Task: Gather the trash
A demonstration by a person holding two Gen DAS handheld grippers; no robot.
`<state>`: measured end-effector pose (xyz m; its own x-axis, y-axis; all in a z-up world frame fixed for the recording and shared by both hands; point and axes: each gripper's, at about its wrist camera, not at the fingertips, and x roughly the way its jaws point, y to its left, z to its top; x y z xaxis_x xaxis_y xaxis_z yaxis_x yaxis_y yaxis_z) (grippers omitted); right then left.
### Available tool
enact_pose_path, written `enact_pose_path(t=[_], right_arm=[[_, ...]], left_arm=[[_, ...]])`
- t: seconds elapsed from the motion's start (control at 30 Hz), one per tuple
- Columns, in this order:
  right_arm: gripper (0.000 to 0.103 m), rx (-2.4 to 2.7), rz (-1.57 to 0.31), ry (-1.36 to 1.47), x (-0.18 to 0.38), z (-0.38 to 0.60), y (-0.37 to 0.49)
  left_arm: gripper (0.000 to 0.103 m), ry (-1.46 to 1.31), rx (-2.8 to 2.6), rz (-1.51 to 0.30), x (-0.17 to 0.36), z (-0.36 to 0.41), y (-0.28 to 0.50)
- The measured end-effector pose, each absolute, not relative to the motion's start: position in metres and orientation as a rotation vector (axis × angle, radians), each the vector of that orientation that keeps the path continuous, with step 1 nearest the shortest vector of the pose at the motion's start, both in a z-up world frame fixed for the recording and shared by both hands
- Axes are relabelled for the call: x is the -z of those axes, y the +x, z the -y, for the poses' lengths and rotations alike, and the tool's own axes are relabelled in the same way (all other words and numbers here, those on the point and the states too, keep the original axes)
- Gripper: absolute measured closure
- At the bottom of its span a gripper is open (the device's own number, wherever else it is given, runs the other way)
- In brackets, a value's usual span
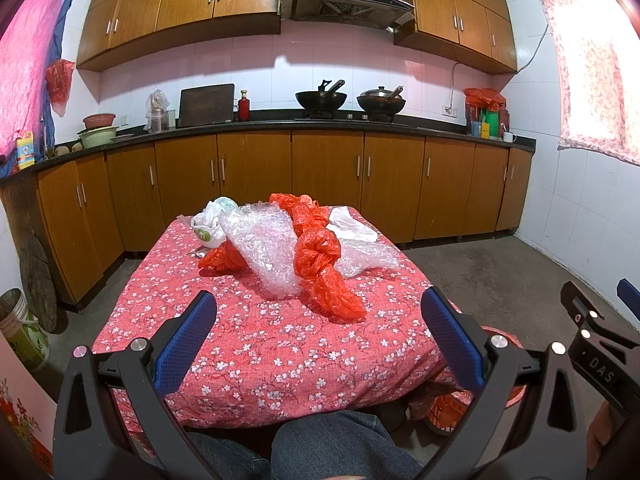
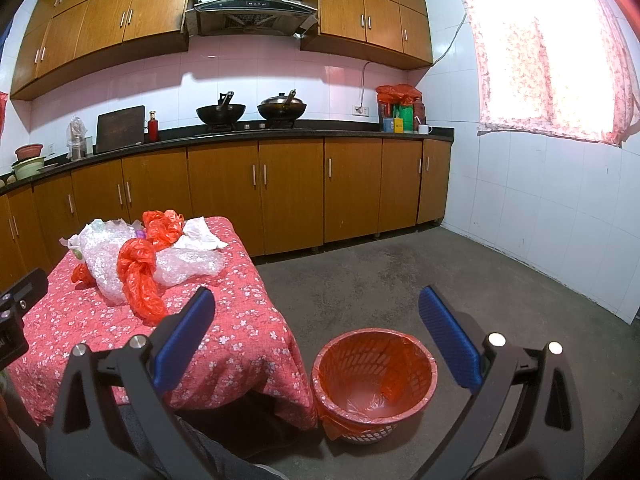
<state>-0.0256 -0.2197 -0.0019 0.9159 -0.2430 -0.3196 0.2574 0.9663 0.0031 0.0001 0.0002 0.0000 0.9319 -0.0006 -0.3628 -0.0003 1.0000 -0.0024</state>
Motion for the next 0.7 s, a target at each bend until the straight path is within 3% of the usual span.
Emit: enact_pose_path(t=[0.7], right_arm=[[0.004,0.256,-0.326,0.046,0.0017,0.2195,-0.0256]], left_arm=[[0.002,-0.003,0.001,-0.371,-0.0001,-0.0001,-0.0002]])
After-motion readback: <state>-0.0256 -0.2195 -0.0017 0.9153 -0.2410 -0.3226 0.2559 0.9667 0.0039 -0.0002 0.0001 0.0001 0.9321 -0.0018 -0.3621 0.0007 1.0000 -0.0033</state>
